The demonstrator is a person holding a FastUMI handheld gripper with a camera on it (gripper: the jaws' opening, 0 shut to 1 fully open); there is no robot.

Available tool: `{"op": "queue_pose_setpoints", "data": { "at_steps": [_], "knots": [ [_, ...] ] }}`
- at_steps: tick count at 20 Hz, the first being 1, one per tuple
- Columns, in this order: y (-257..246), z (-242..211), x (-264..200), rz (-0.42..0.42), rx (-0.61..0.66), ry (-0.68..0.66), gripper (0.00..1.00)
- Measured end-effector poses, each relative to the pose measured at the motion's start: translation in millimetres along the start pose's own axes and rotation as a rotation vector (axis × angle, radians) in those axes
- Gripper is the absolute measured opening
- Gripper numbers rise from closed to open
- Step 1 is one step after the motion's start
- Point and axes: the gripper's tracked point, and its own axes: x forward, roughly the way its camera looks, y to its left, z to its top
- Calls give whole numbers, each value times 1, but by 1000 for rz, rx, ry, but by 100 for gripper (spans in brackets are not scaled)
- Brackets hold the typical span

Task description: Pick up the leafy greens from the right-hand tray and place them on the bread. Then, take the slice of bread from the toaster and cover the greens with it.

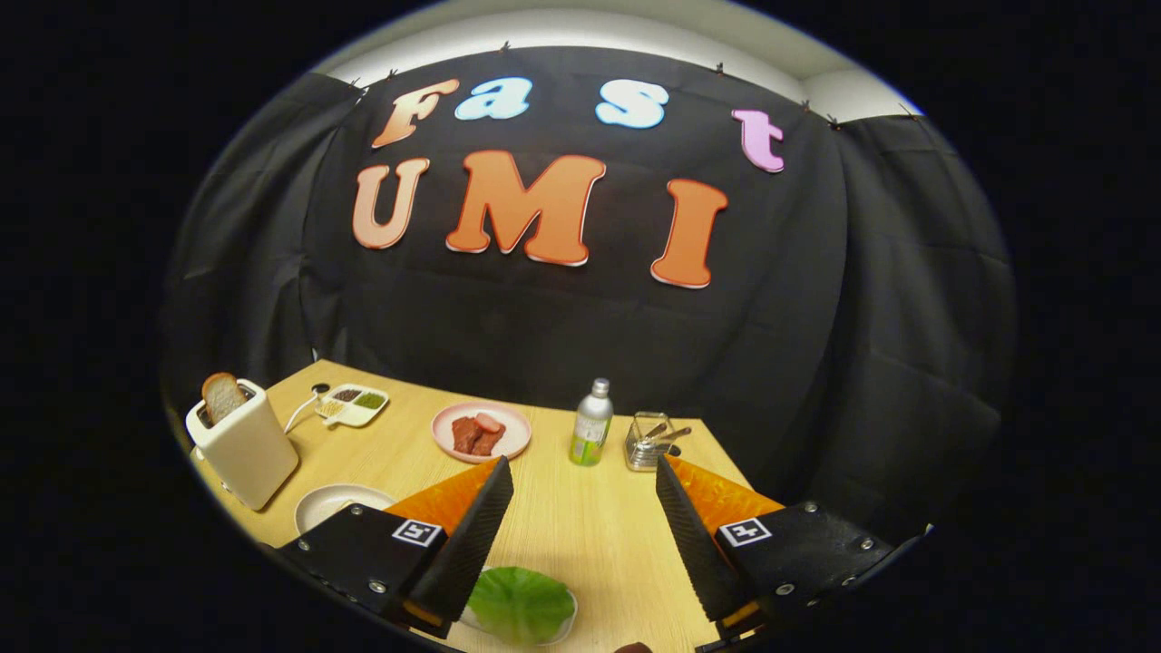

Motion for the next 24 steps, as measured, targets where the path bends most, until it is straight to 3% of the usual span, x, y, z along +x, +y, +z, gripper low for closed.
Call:
{"op": "queue_pose_setpoints", "data": {
  "at_steps": [13, 24],
  "knots": [
    [55, -161, 2, 197, 8, 517, 93],
    [73, -227, 16, 228, -1, 804, 91]
  ]
}}
